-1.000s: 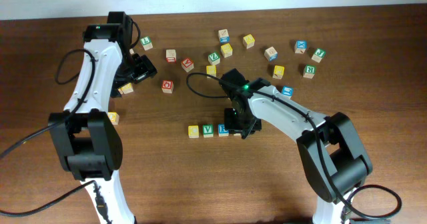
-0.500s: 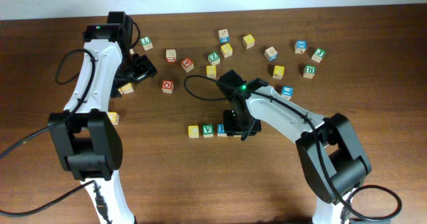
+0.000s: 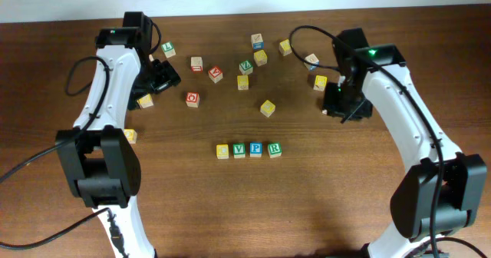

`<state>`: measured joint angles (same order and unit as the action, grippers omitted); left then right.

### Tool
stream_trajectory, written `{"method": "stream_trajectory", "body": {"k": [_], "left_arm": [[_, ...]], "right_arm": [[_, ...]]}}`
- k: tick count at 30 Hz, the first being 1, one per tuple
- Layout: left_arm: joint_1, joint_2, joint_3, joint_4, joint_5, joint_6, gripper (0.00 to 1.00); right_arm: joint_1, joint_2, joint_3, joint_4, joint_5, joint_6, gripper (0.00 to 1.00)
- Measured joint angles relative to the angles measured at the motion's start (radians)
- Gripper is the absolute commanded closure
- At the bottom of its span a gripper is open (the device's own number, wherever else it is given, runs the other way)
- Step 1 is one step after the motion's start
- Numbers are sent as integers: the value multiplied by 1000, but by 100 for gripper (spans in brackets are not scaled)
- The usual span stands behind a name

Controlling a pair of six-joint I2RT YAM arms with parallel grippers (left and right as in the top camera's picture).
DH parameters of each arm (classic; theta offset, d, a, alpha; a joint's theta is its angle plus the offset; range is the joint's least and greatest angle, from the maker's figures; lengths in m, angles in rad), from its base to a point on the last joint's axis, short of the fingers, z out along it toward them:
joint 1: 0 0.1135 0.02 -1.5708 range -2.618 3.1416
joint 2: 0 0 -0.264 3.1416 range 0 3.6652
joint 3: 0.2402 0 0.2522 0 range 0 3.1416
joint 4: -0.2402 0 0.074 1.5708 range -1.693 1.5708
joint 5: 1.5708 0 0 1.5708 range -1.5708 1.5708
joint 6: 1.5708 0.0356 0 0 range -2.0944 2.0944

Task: Spell out CVPR
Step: 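Move both grippers down to the two ends of the block row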

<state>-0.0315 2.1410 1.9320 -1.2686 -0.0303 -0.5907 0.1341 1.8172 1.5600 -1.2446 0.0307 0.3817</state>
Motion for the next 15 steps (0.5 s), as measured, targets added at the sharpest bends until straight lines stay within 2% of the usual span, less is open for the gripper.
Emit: {"method": "stream_trajectory", "body": {"k": [2,3,4,5,6,11,15], "left_arm": [[0,0,0,-22,99,59,1],[-3,0,0,-35,145,117,11],[-16,0,0,-93,195,210,37],[-34,0,0,-134,208,261,87],[-59,0,-3,-177,190,309,100],[-114,0,-135,-157,47,373,100],[-148,-3,-303,-47,63,376,100]], "right_arm": [[9,0,-5,21,-1,-9,74],[12,0,-6,30,-1,-20,77],[12,1,-6,37,-5,-20,88],[12,2,-6,40,-11,-18,96],[12,10,-6,40,-31,-19,96],[53,45,-11,47,-72,-19,96],[126,48,-109,134,-97,-16,96]]}}
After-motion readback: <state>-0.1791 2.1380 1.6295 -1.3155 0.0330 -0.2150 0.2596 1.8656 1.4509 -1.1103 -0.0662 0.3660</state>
